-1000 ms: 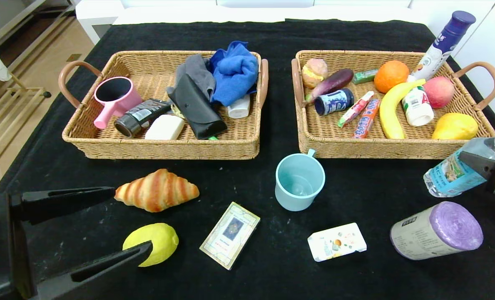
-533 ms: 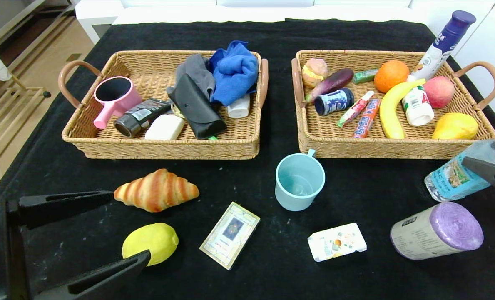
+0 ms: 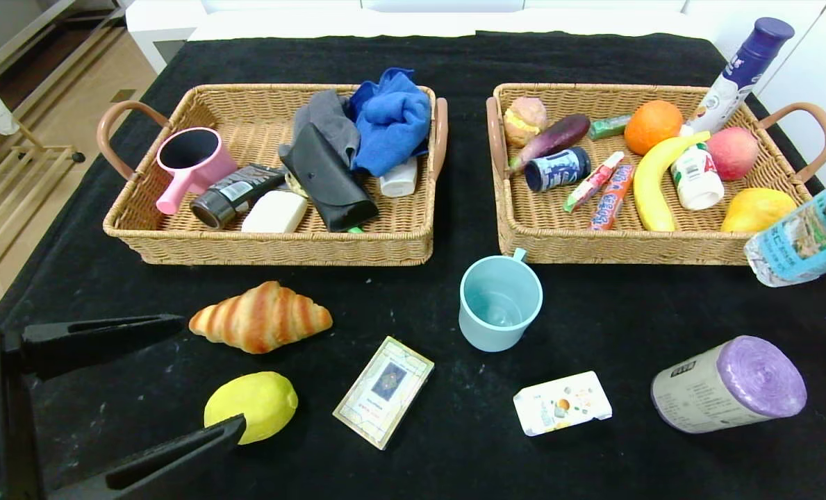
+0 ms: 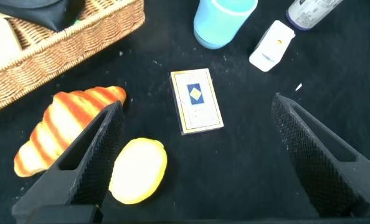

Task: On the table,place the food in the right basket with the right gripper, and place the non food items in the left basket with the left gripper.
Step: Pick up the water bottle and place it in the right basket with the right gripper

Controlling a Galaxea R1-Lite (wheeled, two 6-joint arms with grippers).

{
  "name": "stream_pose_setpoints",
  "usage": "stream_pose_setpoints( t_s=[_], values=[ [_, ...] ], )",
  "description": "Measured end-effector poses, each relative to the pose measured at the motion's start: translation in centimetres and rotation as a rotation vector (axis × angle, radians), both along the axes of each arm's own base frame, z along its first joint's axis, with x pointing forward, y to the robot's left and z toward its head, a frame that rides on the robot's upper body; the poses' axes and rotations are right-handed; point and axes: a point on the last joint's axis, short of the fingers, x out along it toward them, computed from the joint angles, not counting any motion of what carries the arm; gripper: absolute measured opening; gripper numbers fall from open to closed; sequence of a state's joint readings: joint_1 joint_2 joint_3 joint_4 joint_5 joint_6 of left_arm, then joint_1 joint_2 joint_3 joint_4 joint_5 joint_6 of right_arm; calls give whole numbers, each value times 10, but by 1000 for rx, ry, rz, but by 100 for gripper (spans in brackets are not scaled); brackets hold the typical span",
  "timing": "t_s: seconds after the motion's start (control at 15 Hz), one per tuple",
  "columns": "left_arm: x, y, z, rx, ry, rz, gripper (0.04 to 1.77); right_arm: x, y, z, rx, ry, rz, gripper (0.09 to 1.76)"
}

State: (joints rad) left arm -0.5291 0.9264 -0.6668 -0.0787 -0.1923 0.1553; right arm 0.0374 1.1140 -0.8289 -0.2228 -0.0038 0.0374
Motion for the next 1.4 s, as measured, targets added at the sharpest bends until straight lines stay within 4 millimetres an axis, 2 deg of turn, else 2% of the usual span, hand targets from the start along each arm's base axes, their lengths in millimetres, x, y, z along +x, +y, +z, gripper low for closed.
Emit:
stream_pose_setpoints(
  t_s=[0.33, 0.6, 0.8, 1.0, 1.4],
  values=[
    [-3, 2, 3, -8, -16, 0, 172, 19, 7, 41, 6, -76, 21, 100],
    [-4, 2, 4, -11, -22, -1, 172, 46, 22, 58, 11, -96, 37, 100],
    [-4, 3, 4, -6, -30, -2, 172, 70, 37, 62, 12, -88, 66, 100],
    [-5, 3, 4, -5, -30, -2, 172, 91, 50, 55, 14, -60, 83, 100],
    [-5, 3, 5, -2, -40, -3, 172, 115, 66, 45, 6, -20, 114, 100]
  ],
)
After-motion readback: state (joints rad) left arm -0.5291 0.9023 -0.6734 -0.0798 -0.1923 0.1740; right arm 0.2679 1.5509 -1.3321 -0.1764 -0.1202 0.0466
